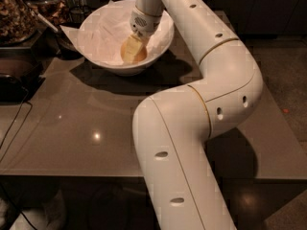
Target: Pick orange from white bowl
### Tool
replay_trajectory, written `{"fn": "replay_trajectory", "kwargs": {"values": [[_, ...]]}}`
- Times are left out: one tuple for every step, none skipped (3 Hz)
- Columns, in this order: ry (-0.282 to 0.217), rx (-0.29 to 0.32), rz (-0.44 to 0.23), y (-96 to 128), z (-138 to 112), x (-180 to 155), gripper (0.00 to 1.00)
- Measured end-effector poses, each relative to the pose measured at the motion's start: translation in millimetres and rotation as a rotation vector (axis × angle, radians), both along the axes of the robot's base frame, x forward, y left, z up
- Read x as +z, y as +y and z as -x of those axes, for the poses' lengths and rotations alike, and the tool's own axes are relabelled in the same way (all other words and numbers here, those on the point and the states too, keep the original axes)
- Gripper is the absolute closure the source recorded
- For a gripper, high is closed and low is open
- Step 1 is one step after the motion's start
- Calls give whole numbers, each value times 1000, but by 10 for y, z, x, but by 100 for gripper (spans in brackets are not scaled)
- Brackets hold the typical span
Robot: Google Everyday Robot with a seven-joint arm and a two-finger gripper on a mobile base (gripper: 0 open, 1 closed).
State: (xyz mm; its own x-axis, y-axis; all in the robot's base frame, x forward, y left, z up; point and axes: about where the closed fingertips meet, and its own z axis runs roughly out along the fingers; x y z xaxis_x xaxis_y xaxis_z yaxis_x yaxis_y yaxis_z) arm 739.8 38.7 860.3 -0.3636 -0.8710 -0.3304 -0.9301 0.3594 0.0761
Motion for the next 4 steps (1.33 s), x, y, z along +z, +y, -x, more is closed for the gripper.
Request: {"fn": "replay_trajectory", "kwargs": {"values": [[0,0,0,1,-1,0,86],[-37,4,-15,79,-91,10,100],[-89,67,-58,190,-47,254,100],[-141,155,-108,282,83,551,100]]}}
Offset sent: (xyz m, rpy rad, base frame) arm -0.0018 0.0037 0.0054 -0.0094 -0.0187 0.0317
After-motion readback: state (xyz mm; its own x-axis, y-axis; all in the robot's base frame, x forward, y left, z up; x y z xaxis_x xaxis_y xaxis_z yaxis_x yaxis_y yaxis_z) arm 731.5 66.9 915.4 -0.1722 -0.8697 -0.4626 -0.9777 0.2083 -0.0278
